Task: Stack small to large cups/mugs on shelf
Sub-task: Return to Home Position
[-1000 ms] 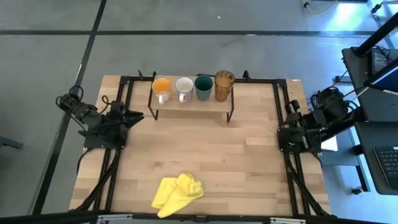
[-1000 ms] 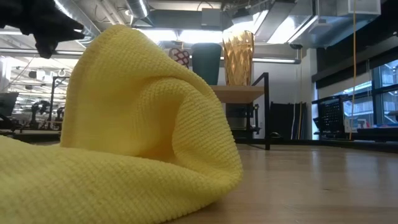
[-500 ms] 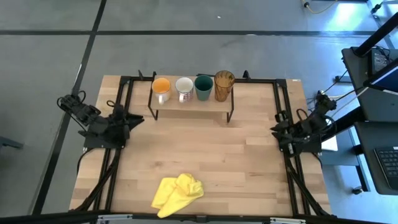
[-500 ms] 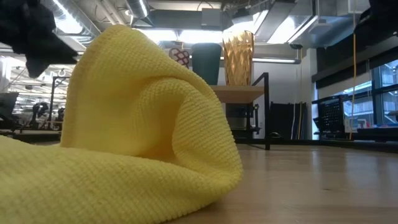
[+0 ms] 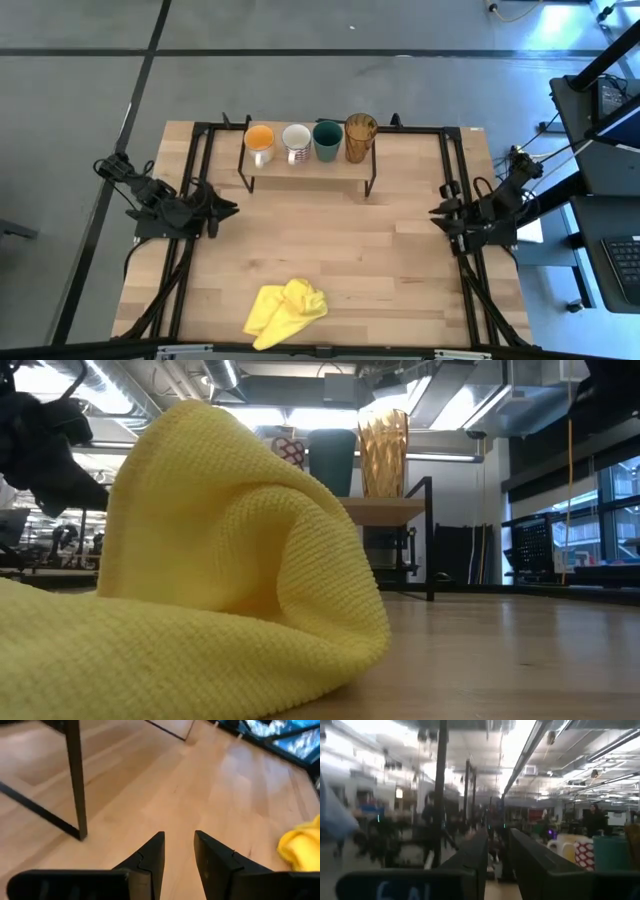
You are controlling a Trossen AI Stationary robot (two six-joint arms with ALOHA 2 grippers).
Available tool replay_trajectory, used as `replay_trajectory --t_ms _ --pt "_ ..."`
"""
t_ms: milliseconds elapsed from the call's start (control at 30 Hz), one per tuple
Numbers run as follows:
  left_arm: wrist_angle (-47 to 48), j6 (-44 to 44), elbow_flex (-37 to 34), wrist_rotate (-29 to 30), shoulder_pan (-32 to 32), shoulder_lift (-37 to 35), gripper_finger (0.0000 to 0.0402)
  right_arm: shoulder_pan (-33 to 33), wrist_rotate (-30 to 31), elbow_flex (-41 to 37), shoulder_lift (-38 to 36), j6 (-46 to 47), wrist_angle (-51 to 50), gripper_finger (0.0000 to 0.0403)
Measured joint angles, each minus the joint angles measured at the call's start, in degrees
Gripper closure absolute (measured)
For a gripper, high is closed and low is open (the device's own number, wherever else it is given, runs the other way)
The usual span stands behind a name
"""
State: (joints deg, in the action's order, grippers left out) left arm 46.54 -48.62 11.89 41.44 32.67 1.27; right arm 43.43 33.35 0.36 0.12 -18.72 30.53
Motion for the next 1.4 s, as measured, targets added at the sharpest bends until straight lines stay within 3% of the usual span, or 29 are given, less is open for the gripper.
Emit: replay_trajectory --t_ms 100,400,1400 --pt "0.4 3.9 0.1 -1.6 0.0 0.2 0.0303 0.0 0.0 0.0 0.0 -2.5 -6.3 0.032" --pt "0.4 4.0 0.2 -2.0 0.0 0.2 0.0303 0.0 0.0 0.0 0.0 0.2 -20.6 0.032" --pt "0.4 4.0 0.2 -2.0 0.0 0.2 0.0303 0.0 0.0 0.0 0.0 0.3 -21.8 0.032"
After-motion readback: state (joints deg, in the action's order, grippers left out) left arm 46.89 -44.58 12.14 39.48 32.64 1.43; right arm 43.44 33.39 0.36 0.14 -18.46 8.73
